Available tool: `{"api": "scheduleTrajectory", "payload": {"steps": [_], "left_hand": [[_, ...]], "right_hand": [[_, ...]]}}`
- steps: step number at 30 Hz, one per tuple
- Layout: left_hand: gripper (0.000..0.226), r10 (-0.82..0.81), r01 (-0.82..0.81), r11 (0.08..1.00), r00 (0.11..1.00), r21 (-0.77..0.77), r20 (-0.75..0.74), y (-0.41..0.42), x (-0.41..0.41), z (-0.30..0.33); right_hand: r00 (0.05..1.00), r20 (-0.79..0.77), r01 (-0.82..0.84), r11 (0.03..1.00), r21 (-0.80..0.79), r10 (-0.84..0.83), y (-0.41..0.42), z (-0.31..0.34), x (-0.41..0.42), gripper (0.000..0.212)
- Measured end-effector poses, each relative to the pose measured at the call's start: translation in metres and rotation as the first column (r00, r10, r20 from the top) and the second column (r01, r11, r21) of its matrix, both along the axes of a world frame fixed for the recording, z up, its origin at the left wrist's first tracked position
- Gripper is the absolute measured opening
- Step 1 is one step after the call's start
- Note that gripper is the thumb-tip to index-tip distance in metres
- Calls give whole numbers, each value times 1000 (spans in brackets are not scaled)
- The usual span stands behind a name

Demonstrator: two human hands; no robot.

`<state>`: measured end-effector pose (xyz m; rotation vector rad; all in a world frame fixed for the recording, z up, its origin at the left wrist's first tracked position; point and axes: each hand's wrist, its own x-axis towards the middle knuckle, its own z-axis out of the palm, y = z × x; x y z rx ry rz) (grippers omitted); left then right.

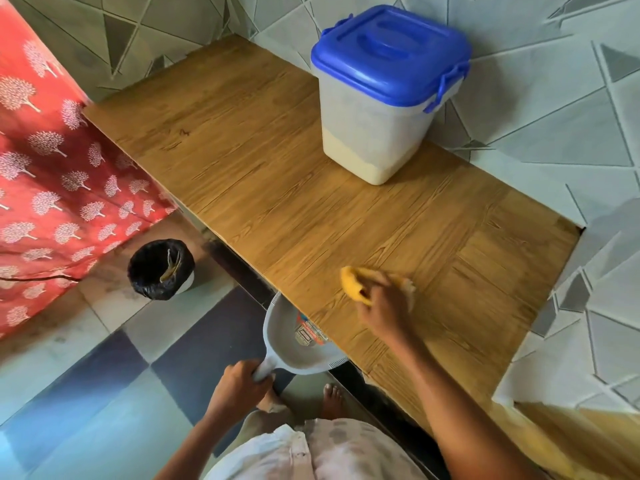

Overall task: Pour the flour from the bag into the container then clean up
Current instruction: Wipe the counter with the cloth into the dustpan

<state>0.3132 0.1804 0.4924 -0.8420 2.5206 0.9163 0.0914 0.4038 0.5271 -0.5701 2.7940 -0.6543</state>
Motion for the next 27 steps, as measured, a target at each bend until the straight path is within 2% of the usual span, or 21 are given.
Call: {"api": "scheduleTrajectory", "payload": {"steps": [2,3,5,6,8,10,12,13,15,17,18,20,21,24,27], "left_hand": [[34,-2,2,1000,1000,-8,11,2,1,0],[35,-5,5,1000,1000,-11,14,3,1,-1],[40,-10,11,1000,1000,-6,18,6,1,1],[41,-14,14,1000,1000,-3,16,8,0,3],[39,-39,39,999,999,-5,14,9,0,3],[39,-41,41,999,999,-4,21,7,1,3],[39,-45,45,999,999,-11,31,6,2,3],[39,-57,57,998,998,-16,32,5,3,3],[38,-74,74,997,997,-13,28,8,3,6],[38,-80,80,997,997,-12,19,9,2,7],[39,-79,79,997,997,-11,17,10,3,7],[39,-78,78,997,997,-12,6,11,4,7],[39,-79,79,997,997,-14,5,12,5,6],[35,-76,76,997,997,-9,6,12,7,4],[26,-73,73,997,997,0,7,14,9,3]], "right_hand": [[961,162,-205,971,-126,224,-25,3,32,45],[914,290,-229,950,-211,285,-34,10,45,47],[825,466,-142,915,-377,320,-43,25,60,31],[820,488,-63,896,-441,298,-41,32,59,21],[849,482,64,863,-501,217,-26,47,45,14],[922,373,122,836,-535,105,-2,63,20,29],[990,143,84,868,-490,-15,30,75,-7,40],[998,9,59,918,-392,-61,46,77,-21,44],[978,-177,97,992,-74,-109,77,74,-45,43],[956,-203,248,952,179,-211,101,67,-55,30],[943,-189,314,917,244,-273,107,62,-51,23],[913,-150,406,880,246,-379,109,39,-32,20],[909,-153,415,882,224,-389,104,26,-18,25],[950,-182,287,937,200,-252,69,-7,33,56],[996,-71,55,992,110,-47,13,-14,71,67]]}}
